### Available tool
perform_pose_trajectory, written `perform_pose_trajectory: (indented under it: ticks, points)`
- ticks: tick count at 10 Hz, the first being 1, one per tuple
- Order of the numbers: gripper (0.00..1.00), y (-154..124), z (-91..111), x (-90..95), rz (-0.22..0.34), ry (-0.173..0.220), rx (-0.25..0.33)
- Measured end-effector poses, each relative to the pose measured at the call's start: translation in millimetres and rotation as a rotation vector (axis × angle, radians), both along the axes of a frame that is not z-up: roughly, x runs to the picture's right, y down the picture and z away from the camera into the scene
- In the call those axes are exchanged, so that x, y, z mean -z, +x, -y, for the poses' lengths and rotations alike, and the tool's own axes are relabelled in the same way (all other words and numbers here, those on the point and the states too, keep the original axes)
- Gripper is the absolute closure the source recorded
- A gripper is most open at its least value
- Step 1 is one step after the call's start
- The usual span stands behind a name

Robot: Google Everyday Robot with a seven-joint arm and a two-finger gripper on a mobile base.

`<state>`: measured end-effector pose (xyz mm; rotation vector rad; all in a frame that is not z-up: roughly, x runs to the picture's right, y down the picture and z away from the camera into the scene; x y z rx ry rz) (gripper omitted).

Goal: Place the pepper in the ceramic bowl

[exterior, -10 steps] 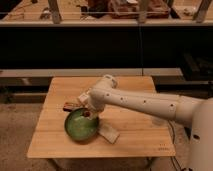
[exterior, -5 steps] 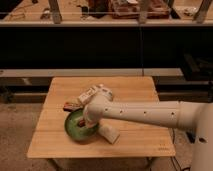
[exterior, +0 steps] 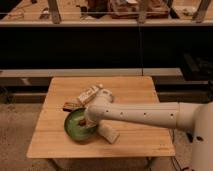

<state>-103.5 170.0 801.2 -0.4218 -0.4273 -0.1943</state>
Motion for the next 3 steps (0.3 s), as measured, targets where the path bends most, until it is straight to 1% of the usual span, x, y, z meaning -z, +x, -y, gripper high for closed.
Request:
perform_pose_trajectory:
  ticks: [1,3]
  points:
    - [0.50,1.9,-1.2,-3.2,-0.002,-0.003,-0.002]
    - [0.50,5.2,-2.0,-10.7,-0.002,0.005,-0.004]
